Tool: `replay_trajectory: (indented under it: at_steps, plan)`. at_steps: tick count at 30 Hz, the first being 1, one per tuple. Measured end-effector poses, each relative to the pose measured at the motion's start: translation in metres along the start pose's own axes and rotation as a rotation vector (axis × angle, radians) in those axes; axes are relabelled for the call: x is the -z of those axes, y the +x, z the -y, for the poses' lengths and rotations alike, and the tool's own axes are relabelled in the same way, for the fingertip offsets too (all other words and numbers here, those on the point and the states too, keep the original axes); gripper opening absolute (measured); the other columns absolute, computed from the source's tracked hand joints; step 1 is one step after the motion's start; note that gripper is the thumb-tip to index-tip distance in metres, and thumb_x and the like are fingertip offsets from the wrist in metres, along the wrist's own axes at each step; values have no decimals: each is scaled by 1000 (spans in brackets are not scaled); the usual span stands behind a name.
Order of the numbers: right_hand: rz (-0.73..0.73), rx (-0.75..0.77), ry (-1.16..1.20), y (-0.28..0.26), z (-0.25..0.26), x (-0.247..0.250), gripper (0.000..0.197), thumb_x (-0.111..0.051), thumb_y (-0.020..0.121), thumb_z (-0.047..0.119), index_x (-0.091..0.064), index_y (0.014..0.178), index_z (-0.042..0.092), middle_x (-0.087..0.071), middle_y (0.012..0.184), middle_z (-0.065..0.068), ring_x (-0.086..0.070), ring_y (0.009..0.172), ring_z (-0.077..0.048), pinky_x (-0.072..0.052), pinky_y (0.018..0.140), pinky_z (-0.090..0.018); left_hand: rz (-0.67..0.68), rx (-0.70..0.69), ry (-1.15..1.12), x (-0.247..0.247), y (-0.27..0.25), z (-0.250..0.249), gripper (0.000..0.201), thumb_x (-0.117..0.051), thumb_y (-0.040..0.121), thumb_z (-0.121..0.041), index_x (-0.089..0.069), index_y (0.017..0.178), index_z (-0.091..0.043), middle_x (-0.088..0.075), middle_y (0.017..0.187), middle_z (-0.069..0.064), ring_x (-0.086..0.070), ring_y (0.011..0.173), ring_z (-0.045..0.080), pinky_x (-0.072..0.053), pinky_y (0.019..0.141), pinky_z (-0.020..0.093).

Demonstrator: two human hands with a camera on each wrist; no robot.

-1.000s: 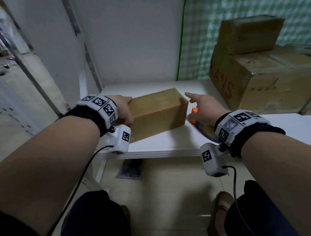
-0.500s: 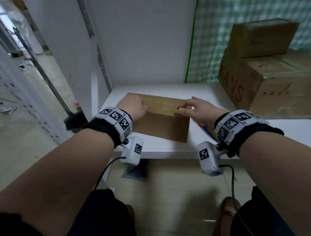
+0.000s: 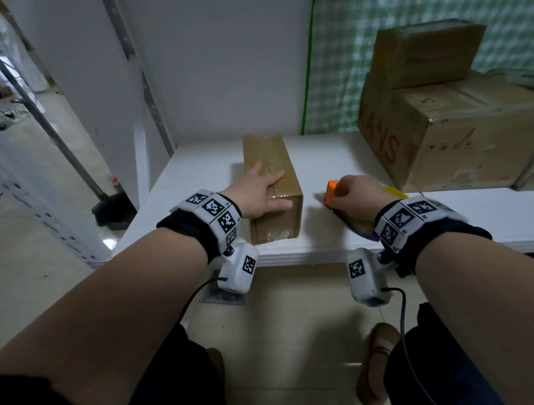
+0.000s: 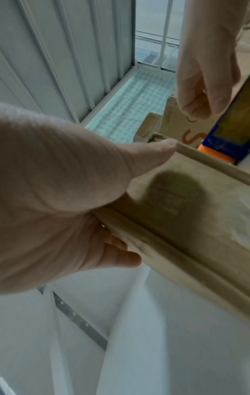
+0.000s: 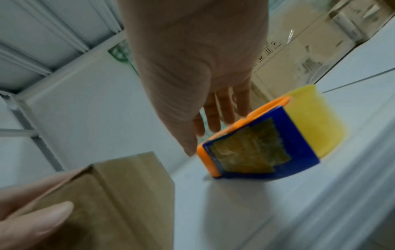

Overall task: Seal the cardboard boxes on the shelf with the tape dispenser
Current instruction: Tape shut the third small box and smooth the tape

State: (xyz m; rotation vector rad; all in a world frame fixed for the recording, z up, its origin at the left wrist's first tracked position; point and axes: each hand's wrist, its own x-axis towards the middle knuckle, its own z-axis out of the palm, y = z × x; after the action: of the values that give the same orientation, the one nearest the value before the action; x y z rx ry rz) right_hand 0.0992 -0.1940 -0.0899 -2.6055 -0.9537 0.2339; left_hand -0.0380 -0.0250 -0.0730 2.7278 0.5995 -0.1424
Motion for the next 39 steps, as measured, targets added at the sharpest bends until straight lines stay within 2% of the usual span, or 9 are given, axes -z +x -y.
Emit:
replay_trajectory:
  at_steps: [8,13,16,19,23,26,31,35,39]
  plan:
    - [6,-182,-305,-7,-37,-11,53,-76,66,35,-44,104,16,-53,88,-5,-59,92,-29,-48,79,-36,-124,-37,-61,-18,1,10,86,-67,78,-52,-17,147,-42,8,159,5,-14,145,23,-22,113,33]
    - [90,-281,-391,-5,-44,-20,14,-61,81,21,-52,90,14,-56,82,-4,-59,104,-28,-22,112,-46,-137,-103,-83,-17,-1,10,76,-63,81,-51,-23,145,-45,2,159,0,-17,144,20,-22,112,30]
    - [177,-264,-380,-6,-48,-13,19,-63,81,30,-52,87,16,-59,93,-5,-56,109,-28,-18,114,-46,-126,-129,-93,-16,-1,7,72,-61,82,-53,-25,144,-46,0,159,0,-15,144,19,-20,112,29]
    - [67,-167,-250,-9,-55,-10,25,-66,78,35,-50,89,18,-57,87,-4,-57,100,-29,-33,104,-42,-112,-139,-115,-16,-1,5,70,-60,82,-53,-27,143,-46,-1,159,-1,-16,144,18,-20,113,29]
    - [-93,-82,113,-14,-50,-7,25,-68,80,32,-56,96,16,-59,91,-8,-54,84,-26,-41,72,-31,-112,-155,-115,-18,-3,-1,69,-60,83,-52,-27,143,-46,-1,159,-2,-17,143,18,-20,111,27]
    - [-142,-163,544,-11,-40,3,31,-68,81,33,-62,102,9,-63,96,-13,-60,87,-30,-51,79,-40,-101,-140,-119,-18,-3,-1,70,-58,82,-57,-26,143,-47,-1,159,-2,-15,144,20,-19,114,31]
    - [-315,-158,821,-19,-23,25,27,-66,73,39,-61,74,12,-52,73,-8,-48,72,-23,-36,64,-33,-110,-117,26,-8,-5,-11,58,-38,90,-61,-33,143,-39,-18,157,7,-9,144,23,-5,115,36]
    - [-391,-107,966,-30,-12,41,34,-69,68,45,-55,57,16,-47,60,-9,-47,60,-20,-37,60,-32,-260,-63,-110,7,-6,-16,54,-25,100,-47,-63,104,-10,-62,114,13,-52,117,30,-34,102,33]
    - [-340,-27,1083,-41,-6,56,36,-72,75,44,-59,56,15,-57,61,-9,-57,59,-22,-48,64,-30,-403,185,-643,25,-7,-19,53,-32,99,-48,-63,112,-7,-63,114,10,-59,98,23,-47,85,33]
